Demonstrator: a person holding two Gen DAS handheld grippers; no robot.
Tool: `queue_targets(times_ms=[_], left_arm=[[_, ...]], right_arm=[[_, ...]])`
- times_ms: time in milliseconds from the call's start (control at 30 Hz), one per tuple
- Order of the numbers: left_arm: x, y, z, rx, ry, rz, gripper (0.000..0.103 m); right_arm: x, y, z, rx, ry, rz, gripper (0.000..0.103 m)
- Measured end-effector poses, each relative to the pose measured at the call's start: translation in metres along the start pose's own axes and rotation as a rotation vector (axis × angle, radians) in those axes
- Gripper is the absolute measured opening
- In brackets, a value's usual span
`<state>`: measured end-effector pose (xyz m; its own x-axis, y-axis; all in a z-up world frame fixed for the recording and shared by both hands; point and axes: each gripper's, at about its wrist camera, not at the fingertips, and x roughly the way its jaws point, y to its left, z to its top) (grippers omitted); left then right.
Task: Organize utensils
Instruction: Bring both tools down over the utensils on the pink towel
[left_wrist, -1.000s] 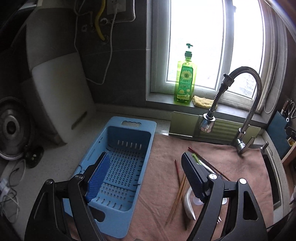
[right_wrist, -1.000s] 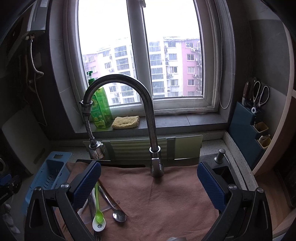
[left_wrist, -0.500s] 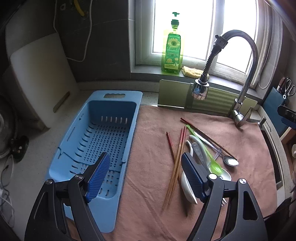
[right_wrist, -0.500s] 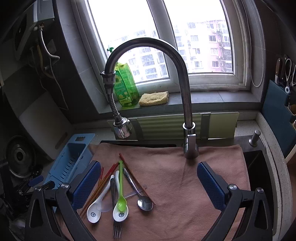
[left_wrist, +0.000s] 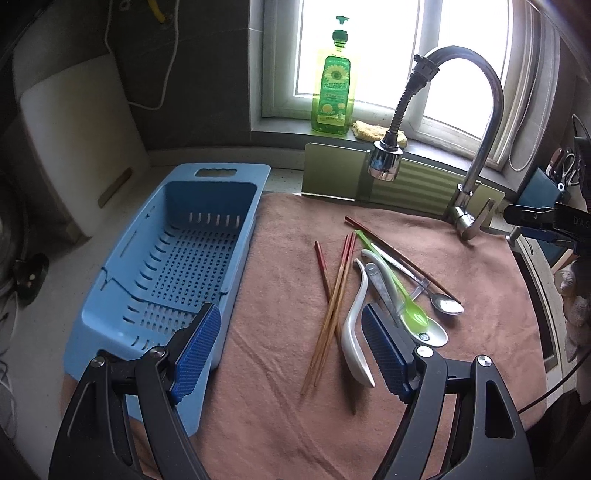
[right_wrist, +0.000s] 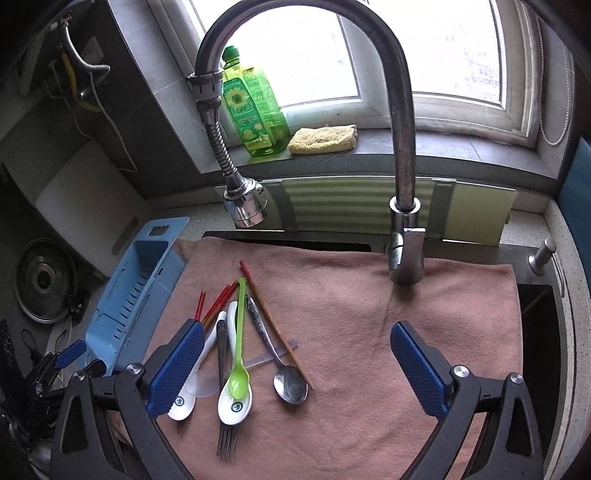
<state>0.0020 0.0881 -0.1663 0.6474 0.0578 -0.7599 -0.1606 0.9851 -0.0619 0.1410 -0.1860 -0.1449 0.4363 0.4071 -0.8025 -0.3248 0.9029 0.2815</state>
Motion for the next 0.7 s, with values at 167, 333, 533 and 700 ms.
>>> queue_targets(times_ms=[167, 333, 533, 700], left_arm=[[-0.003, -0.002, -0.016, -0.016, 0.023, 0.038, 0.079], [0.0, -0.012, -0.031, -0.052, 0.059, 0.039, 0.079], [0.016, -0.037, -0.042, -0.017, 0.125, 0.031, 0.064], [0.029, -0.053, -0.04, 0.055, 0.177, 0.014, 0.034]], right_arm=[[0.022, 0.015, 0.008, -0.036, 0.056, 0.073, 0.086], [0.049, 0.031, 0.01, -0.07, 0.141, 0.146, 0.066], [0.07, 0.046, 0.003, -0.113, 0.194, 0.183, 0.062], [0.074, 0.042, 0.002, -0.099, 0.196, 0.199, 0.062]])
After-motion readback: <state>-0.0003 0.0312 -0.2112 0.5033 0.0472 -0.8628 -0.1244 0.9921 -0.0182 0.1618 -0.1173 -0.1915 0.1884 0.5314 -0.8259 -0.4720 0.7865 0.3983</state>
